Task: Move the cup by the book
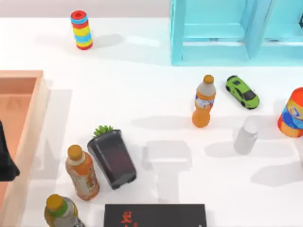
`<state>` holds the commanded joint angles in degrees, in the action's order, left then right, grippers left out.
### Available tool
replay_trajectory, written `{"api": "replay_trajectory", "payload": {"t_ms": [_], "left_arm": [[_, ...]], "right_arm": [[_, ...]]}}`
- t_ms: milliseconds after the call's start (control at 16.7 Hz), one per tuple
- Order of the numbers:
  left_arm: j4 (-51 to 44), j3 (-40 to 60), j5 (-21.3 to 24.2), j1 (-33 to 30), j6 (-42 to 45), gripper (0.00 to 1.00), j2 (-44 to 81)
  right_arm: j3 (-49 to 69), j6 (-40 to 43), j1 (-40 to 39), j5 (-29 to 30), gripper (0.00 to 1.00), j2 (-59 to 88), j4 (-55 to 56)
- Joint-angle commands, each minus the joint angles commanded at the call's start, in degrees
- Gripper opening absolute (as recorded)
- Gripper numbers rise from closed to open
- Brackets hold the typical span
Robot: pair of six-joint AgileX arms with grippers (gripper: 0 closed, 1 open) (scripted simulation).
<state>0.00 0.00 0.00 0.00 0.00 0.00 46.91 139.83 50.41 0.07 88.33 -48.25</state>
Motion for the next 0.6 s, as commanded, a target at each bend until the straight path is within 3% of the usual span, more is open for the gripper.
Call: {"api": "replay_trajectory", "payload": {"t_ms": [360,600], "left_arm": [[0.0,0.0,0.0,0.0,0.0,1.0,0.0],[0.0,0.0,0.0,0.0,0.0,1.0,0.0]], "right_arm": [[-1.48,0.06,0.03,0.0,1.0,0.65,1.7],[-1.48,0.06,0.03,0.0,0.7,0.65,1.7]]}}
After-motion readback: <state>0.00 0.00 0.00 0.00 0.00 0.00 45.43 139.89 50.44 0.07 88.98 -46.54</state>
